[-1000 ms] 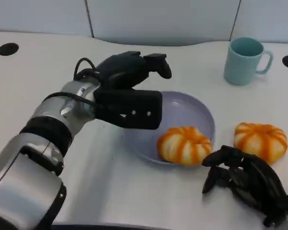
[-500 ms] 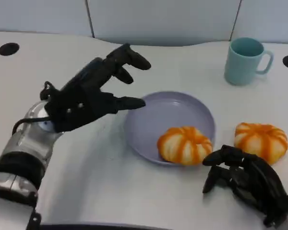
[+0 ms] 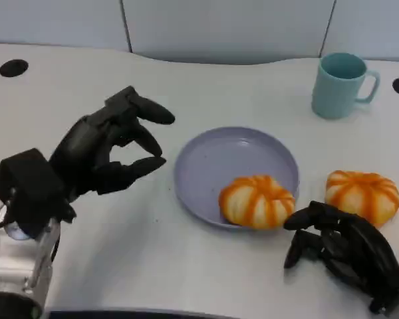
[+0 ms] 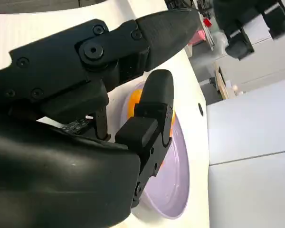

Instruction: Grasp the bread from the table and place it into the plate.

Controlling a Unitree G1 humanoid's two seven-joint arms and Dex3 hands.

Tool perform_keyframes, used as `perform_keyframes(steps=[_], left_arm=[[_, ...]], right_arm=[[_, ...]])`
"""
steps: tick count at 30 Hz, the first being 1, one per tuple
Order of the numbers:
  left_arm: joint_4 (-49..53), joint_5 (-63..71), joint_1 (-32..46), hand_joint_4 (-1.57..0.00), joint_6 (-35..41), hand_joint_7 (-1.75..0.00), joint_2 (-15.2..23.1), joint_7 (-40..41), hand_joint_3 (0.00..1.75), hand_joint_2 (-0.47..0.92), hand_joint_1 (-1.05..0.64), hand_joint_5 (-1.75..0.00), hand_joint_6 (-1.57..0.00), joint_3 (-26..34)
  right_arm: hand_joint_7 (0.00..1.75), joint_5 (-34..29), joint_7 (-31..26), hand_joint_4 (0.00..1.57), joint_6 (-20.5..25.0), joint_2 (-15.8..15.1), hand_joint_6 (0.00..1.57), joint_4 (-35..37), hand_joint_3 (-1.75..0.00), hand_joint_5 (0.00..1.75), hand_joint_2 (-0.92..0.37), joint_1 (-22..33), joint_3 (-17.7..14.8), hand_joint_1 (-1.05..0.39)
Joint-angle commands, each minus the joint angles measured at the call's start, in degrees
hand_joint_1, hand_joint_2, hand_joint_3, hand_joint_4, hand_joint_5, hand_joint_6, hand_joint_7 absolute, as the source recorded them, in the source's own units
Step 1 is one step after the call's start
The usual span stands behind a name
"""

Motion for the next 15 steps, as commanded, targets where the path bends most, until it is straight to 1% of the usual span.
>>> perform_keyframes(steps=[1,3,5,9,12,15], left_arm=[[-4.5,-2.8,6.0,-0.28,1.2,-1.63,-0.2,0.4,0.23,0.92,-0.69,-1.75,-0.19,2.7],[-5.7,-3.5,7.8,-0.3,2.1,-1.68,-0.6,0.6,0.23,0.92,-0.69,-1.75,-0.19,3.4],[-6.6,-6.1,11.1,-0.32,3.5,-1.72,-1.7,0.0,0.2,0.92,-0.69,-1.75,-0.18,4.5],[-7.1,-9.6,14.9,-0.32,4.5,-1.74,-3.5,-1.3,0.19,0.92,-0.69,-1.75,-0.15,6.2],[-8.4,-13.4,17.2,-0.35,7.2,-1.75,-4.8,-3.0,0.17,0.92,-0.65,-1.75,-0.2,7.4],[-9.5,-13.6,19.4,-0.37,8.2,-1.75,-4.8,-3.6,0.17,0.92,-0.64,-1.75,-0.23,7.7]], right_arm=[[0.82,-0.8,-1.8,0.65,1.5,-1.0,0.78,0.2,-0.1,1.42,-0.92,1.4,0.1,-0.53],[0.81,-1.0,-2.2,0.64,1.4,-0.9,0.78,-0.2,-0.1,1.42,-0.92,1.6,0.3,-0.53],[0.82,-1.5,-3.1,0.64,1.5,-0.8,0.79,-1.0,-0.1,1.43,-0.92,1.9,0.7,-0.55],[0.83,-1.5,-3.2,0.63,0.9,-0.6,0.78,-1.4,-0.1,1.44,-0.92,2.3,0.7,-0.55],[0.83,-1.6,-3.6,0.62,1.8,-0.8,0.78,-1.7,-0.09,1.43,-0.92,2.3,0.8,-0.56],[0.83,-1.4,-3.7,0.62,2.1,-0.9,0.78,-1.8,-0.09,1.43,-0.92,2.3,0.7,-0.56]])
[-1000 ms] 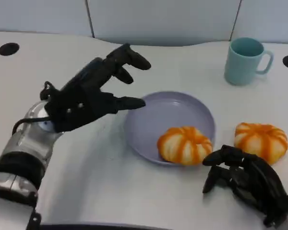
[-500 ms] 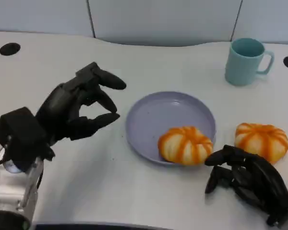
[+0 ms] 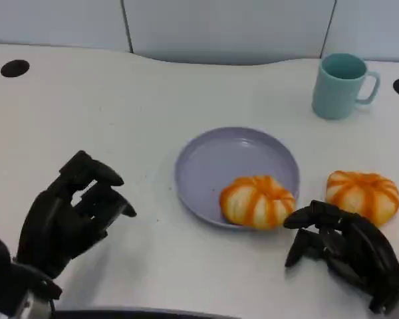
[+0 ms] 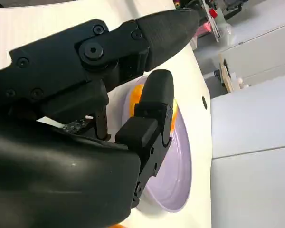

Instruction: Grasp the bread from the table and place it into the plate.

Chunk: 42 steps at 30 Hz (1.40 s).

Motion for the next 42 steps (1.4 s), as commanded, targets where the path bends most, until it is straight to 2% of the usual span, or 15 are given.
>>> perform_keyframes(steps=[1,6,9,13,22,27,30,34,37,42], left_arm=[[-2.5,-0.4,3.1,-0.39,1.5,-1.75,0.2,-0.6,0.16,0.92,-0.65,-1.75,-0.25,1.0],[-1.8,-0.6,5.2,-0.44,1.9,-1.75,-1.7,-0.6,0.13,0.92,-0.62,-1.75,-0.28,1.2],[-1.5,-2.7,6.0,-0.46,4.6,-1.75,-2.8,-1.7,0.1,0.9,-0.61,-1.75,-0.29,1.7],[0.4,-4.1,6.2,-0.46,5.7,-1.75,-3.8,-3.1,0.08,0.88,-0.61,-1.75,-0.29,2.7],[5.5,-6.0,4.9,-0.44,6.0,-1.75,-4.1,-6.0,0.08,0.9,-0.57,-1.75,-0.25,5.4],[8.2,-5.5,3.5,-0.47,5.7,-1.75,-4.0,-6.3,0.06,0.89,-0.61,-1.75,-0.29,6.2],[9.8,-5.0,2.6,-0.48,4.7,-1.75,-4.2,-6.5,0.06,0.89,-0.62,-1.75,-0.31,6.5],[10.8,-5.2,1.7,-0.49,5.1,-1.75,-4.2,-6.8,0.05,0.88,-0.62,-1.75,-0.33,6.8],[10.8,-5.2,1.3,-0.51,5.7,-1.75,-4.1,-6.3,0.04,0.87,-0.63,-1.75,-0.34,6.9],[10.9,-5.3,1.1,-0.52,5.3,-1.75,-4.2,-7.0,0.05,0.88,-0.61,-1.75,-0.35,7.2]], right_arm=[[0.82,0.0,-0.5,0.62,1.6,-0.8,0.78,0.3,-0.08,1.42,-0.92,1.5,-0.1,-0.55],[0.8,-0.2,-0.9,0.65,1.9,-1.0,0.79,0.6,-0.07,1.42,-0.92,1.4,-0.2,-0.54],[0.78,0.6,0.3,0.65,1.5,-0.9,0.8,1.4,-0.07,1.4,-0.92,1.1,-0.7,-0.52],[0.77,-0.7,-0.9,0.66,0.0,-1.2,0.81,2.5,-0.08,1.4,-0.92,0.8,-0.4,-0.54],[0.72,-0.8,-0.6,0.67,-1.3,-1.3,0.82,2.8,-0.08,1.36,-0.92,0.8,-0.5,-0.53],[0.71,-0.8,-0.8,0.67,0.0,-1.8,0.83,2.8,-0.09,1.36,-0.92,0.5,-0.5,-0.52],[0.72,-0.9,-0.9,0.66,0.5,-2.2,0.84,2.7,-0.08,1.36,-0.92,0.2,-0.4,-0.54],[0.79,0.1,0.7,0.63,0.0,-2.2,0.8,3.6,-0.1,1.45,-0.92,-0.5,-1.2,-0.55],[0.8,-0.9,-0.4,0.64,-0.7,-2.4,0.8,4.2,-0.11,1.45,-0.92,-0.9,-0.9,-0.56],[0.82,0.5,1.1,0.65,-0.5,-2.0,0.8,5.9,-0.11,1.47,-0.92,-1.6,-2.0,-0.53]])
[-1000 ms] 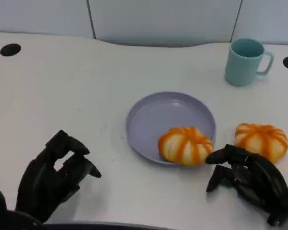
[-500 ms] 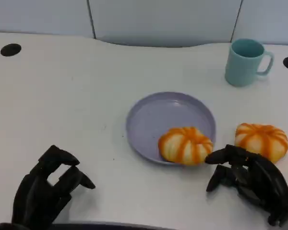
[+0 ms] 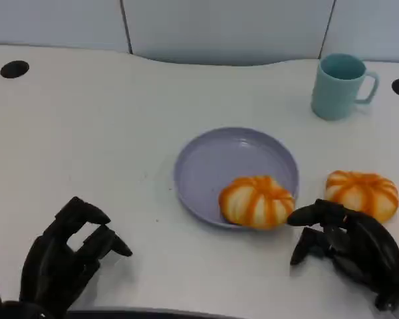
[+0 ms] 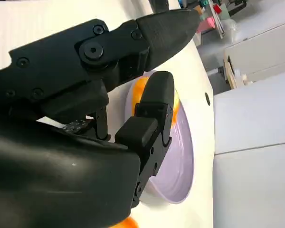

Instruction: Grasp the bread from the table and place it into the plate.

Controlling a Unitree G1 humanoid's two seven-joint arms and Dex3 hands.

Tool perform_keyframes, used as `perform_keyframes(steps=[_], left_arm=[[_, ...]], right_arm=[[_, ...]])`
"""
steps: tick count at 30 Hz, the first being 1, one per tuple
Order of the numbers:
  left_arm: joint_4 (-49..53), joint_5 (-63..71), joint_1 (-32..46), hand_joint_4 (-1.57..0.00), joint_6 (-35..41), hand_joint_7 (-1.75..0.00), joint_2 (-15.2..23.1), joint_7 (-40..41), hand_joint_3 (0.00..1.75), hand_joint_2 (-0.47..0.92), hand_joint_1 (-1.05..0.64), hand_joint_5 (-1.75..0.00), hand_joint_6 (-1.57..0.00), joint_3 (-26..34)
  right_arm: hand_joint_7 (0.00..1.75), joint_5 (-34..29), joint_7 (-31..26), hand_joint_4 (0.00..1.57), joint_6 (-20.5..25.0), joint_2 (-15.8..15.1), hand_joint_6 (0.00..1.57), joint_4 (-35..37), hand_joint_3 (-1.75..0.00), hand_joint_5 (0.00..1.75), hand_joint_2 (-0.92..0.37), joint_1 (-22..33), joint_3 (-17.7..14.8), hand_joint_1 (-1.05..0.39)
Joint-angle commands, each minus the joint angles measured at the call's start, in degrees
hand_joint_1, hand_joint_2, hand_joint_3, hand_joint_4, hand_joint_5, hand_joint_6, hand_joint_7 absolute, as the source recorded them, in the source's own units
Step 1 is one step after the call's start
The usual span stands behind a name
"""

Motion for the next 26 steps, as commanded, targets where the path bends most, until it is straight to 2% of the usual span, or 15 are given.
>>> perform_keyframes(steps=[1,7,10,17,26], left_arm=[[0.3,0.1,-0.3,-0.52,-0.4,-1.75,0.4,-1.2,0.05,0.88,-0.61,-1.75,-0.36,0.9],[0.0,-0.4,0.2,-0.48,0.2,-1.74,-0.1,-0.8,0.04,0.88,-0.6,-1.75,-0.31,1.4],[-0.1,-0.2,0.3,-0.48,0.2,-1.74,-0.1,-1.0,0.04,0.88,-0.61,-1.75,-0.31,1.5],[-0.2,-0.5,0.4,-0.48,1.0,-1.74,-0.1,-1.8,0.04,0.88,-0.61,-1.75,-0.31,2.1],[-0.3,-0.4,0.4,-0.48,0.9,-1.75,0.0,-2.3,0.04,0.88,-0.61,-1.75,-0.31,2.3]], right_arm=[[0.82,0.7,0.5,0.66,0.3,-0.7,0.79,2.5,-0.11,1.47,-0.92,0.2,-1.1,-0.53],[0.88,-0.1,-1.4,0.7,1.5,-0.5,0.79,0.0,-0.11,1.47,-0.92,0.8,-0.5,-0.53],[0.91,0.5,-0.5,0.7,2.1,-0.5,0.76,0.2,-0.1,1.46,-0.92,0.9,-0.7,-0.51],[0.93,-0.2,-1.5,0.68,2.3,-0.5,0.76,0.0,-0.09,1.45,-0.92,1.2,-0.4,-0.54],[0.96,-0.4,-1.7,0.65,1.2,-0.4,0.76,0.8,-0.09,1.56,-0.92,1.0,-0.2,-0.59]])
